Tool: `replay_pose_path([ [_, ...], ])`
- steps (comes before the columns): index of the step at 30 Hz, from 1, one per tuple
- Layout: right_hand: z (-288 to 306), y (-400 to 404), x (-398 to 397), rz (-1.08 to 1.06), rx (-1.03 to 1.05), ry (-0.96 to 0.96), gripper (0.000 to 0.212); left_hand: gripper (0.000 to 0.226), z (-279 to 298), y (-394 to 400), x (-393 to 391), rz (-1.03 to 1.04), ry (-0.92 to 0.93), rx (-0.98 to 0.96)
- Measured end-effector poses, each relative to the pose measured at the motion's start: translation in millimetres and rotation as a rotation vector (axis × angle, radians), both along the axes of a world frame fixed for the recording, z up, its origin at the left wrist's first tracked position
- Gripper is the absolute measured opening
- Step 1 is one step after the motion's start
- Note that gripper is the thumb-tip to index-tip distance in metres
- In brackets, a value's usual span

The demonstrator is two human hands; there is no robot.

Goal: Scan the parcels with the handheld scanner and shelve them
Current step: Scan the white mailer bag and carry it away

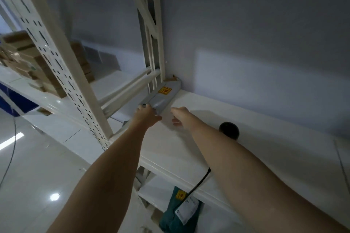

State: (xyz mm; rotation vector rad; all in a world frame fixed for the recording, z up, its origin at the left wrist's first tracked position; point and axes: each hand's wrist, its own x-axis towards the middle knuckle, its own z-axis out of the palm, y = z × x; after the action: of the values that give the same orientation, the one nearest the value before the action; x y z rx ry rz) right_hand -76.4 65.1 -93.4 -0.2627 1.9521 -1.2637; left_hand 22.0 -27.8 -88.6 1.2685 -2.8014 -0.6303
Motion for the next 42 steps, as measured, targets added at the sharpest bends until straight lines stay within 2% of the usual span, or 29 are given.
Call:
replay_pose_path([
  [13, -16.5, -65.6, -3.9, -0.438, -0.126, -0.156, 0.039, 0.09, -20.6, -73.0, -53.1, -0.198, -0.144, -0.085],
  [16, -21.8, -68.3, -3.1, -0.504, -0.141, -0.175, 0.031, 0.082, -20.0, -74.4, -57.4, -0.208, -0.115, -0.097],
  [20, -27.0, -62.1, -4.1, -0.582, -0.268, -0.218, 0.026, 0.071, -19.9, -75.0, -54.8, -0.204, 0.025, -0.031],
  [23, -27.9, -59.0, -7.4, -0.619, -0.361, -0.261, 0.037, 0.063, -18.6, -77.8, -52.6, -0.13, 0.236, 0.193],
  [25, -27.7, -55.7, -9.7, -0.623, -0.441, -0.33, 0.049, 0.056, -11.2, -76.0, -47.6, -0.071, 0.443, 0.532],
  [27, -26.7, -53.9, -8.7, -0.605, -0.529, -0.397, 0.057, 0.037, -2.8, -72.6, -44.3, 0.032, 0.578, 0.875],
  [29, -25.9, -52.4, -3.9, -0.544, -0.608, -0.426, 0.057, 0.026, 5.6, -66.4, -41.3, 0.11, 0.565, 1.095],
  [30, -26.9, -51.8, -3.1, -0.517, -0.67, -0.428, 0.059, 0.03, 6.9, -63.5, -40.1, 0.135, 0.532, 1.187],
  [32, -28.2, -49.1, -3.1, -0.518, -0.805, -0.434, 0.055, 0.059, 5.0, -59.0, -39.4, 0.153, 0.457, 1.319],
  [33, -26.8, -47.1, -2.1, -0.541, -0.842, -0.43, 0.053, 0.063, 6.0, -56.6, -37.7, 0.125, 0.438, 1.331],
  [36, -27.0, -33.0, -2.4, -0.607, -0.799, -0.351, 0.048, 0.035, 5.2, -58.0, -36.7, -0.028, 0.435, 1.123],
  [39, -29.7, -11.3, -3.5, -0.577, -0.677, -0.215, 0.027, 0.041, 4.4, -63.9, -40.5, -0.218, 0.449, 0.978],
  [42, -25.0, 9.9, 2.0, -0.575, -0.619, -0.124, 0.025, 0.038, 7.2, -58.7, -44.6, -0.37, 0.351, 0.932],
])
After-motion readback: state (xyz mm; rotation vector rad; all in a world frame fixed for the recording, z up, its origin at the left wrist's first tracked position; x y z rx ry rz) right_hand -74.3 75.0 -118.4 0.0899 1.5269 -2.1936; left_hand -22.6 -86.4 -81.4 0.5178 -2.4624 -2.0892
